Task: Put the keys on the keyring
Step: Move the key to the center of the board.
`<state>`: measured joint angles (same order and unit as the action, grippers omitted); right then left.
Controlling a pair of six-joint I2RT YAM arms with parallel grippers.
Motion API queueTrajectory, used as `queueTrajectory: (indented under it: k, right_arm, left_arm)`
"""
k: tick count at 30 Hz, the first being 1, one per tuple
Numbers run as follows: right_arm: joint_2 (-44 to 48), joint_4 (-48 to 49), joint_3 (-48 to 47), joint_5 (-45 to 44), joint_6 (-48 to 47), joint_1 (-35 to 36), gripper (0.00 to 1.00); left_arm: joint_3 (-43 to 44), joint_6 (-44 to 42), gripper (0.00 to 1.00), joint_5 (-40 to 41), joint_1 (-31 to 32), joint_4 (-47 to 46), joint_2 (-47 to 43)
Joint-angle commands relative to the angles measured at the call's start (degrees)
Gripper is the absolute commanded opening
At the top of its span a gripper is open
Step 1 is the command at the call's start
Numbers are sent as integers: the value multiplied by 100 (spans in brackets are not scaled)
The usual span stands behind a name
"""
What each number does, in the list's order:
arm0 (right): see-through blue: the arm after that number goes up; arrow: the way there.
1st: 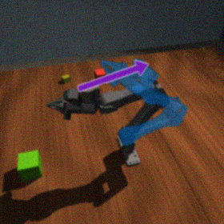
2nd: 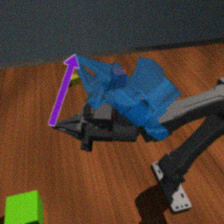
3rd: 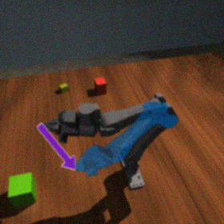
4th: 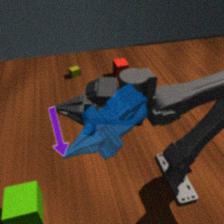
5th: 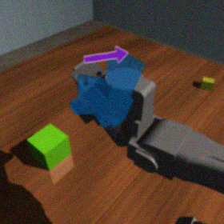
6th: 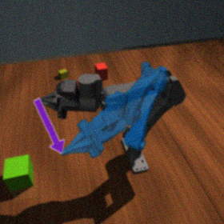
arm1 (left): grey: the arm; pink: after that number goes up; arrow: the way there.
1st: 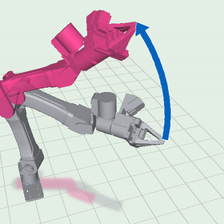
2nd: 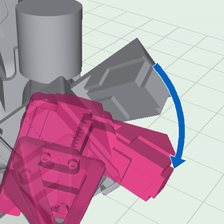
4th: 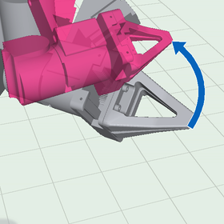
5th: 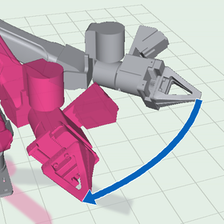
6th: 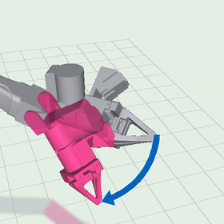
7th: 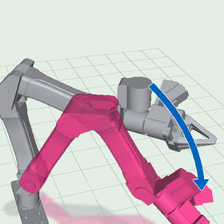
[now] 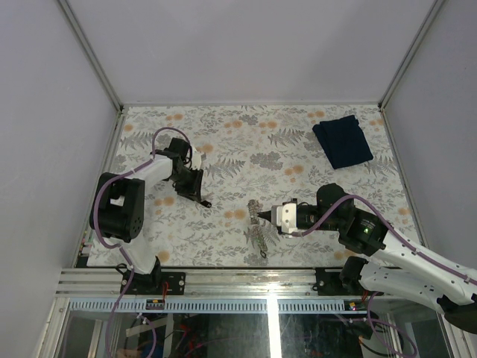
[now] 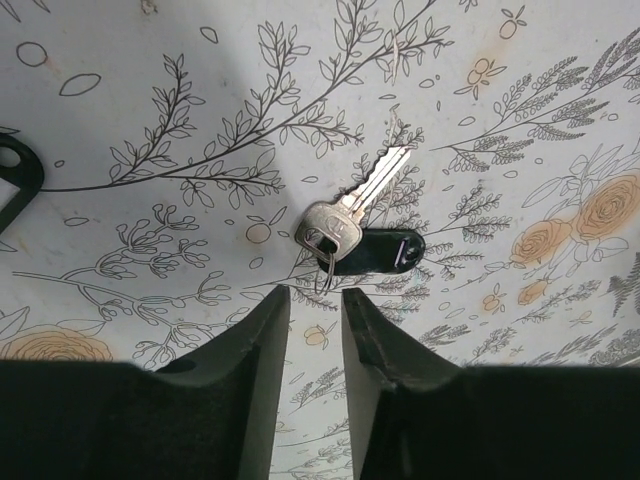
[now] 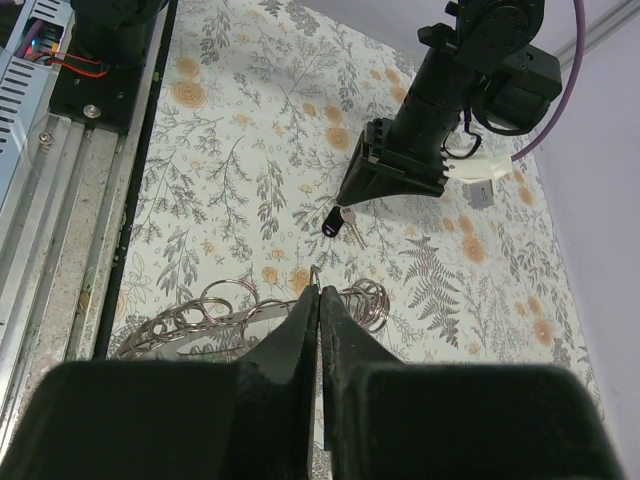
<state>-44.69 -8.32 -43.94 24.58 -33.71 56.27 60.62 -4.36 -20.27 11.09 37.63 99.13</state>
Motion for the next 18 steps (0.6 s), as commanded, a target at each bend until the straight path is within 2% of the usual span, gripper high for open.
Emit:
queueTrajectory:
  k: [1,4,8,18]
  right_arm:
    - [19,419,-180,-14,140,51,0]
    - [51,406,-168,-14,153,55,0]
    - [87,422,-109,-23,177,51,0]
    - [144,435,-45,-50,181,57,0]
  left_arm:
    - [-58,23,32,76,-19,-199,-93]
    - [-49,25,38,112,-22,-196,-48]
    - [5,11,39,60,-19,-181,48]
    - [46,-7,29,-77,-24,-143,197]
